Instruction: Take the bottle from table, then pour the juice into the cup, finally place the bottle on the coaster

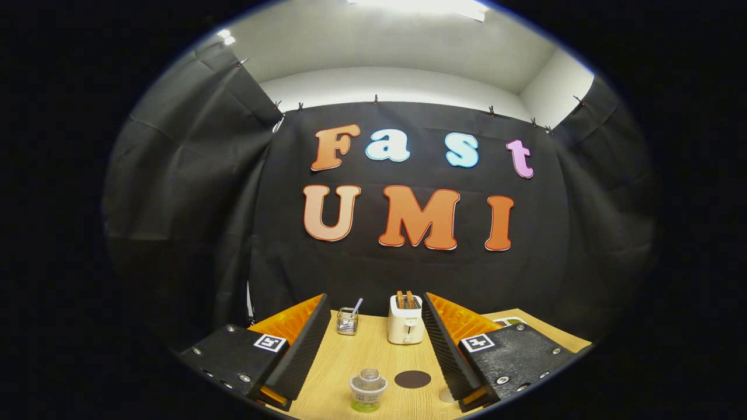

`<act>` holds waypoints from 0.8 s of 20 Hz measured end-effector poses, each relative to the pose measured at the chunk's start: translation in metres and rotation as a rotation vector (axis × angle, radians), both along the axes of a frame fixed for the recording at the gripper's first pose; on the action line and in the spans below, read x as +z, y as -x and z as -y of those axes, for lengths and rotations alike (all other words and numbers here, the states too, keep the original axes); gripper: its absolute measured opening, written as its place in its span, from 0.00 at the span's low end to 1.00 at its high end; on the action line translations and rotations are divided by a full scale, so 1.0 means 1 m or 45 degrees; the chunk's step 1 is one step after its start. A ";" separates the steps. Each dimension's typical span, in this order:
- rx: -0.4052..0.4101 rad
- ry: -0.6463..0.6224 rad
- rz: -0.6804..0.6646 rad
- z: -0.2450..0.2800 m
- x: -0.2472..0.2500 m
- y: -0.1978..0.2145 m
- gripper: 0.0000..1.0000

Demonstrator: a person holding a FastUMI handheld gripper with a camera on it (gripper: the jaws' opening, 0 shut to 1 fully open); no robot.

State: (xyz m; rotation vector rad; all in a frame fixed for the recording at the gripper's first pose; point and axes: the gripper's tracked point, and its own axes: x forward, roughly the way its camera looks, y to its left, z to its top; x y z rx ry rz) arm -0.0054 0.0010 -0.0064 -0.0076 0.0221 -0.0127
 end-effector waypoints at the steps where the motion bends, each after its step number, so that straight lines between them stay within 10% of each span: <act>1: -0.002 -0.002 -0.001 0.001 0.000 0.000 0.93; 16: -0.113 -0.022 -0.018 0.019 -0.027 -0.005 0.93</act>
